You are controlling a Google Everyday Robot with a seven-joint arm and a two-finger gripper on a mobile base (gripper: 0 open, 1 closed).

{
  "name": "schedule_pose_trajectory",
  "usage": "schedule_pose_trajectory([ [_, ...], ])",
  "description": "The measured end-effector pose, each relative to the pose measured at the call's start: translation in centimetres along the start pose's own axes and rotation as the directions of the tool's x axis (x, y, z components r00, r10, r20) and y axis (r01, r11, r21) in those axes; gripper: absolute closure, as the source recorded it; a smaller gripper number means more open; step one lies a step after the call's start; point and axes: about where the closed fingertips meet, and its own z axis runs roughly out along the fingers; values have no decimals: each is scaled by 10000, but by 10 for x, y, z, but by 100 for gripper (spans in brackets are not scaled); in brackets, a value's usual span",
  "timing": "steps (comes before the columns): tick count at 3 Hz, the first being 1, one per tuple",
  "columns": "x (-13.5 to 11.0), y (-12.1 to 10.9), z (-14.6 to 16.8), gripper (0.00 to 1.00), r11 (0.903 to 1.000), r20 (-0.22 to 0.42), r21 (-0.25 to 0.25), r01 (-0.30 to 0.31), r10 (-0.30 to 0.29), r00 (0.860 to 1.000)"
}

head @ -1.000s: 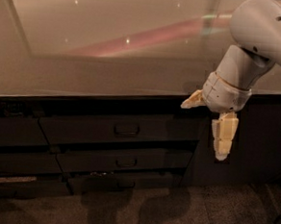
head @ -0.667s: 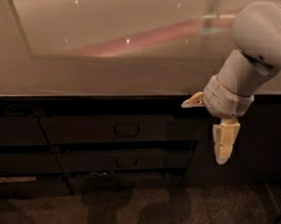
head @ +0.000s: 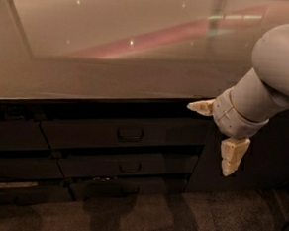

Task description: Open top drawer

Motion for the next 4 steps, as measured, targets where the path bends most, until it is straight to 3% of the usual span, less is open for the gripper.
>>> schedule_pose_trajectory([
  [1,0,0,0,0,10000,0,-1,0,0,10000],
  [3,49,-14,64,0,9951,102,-987,-57,67,9999],
  [4,49,-14,64,0,9951,99,-988,-58,68,9999],
])
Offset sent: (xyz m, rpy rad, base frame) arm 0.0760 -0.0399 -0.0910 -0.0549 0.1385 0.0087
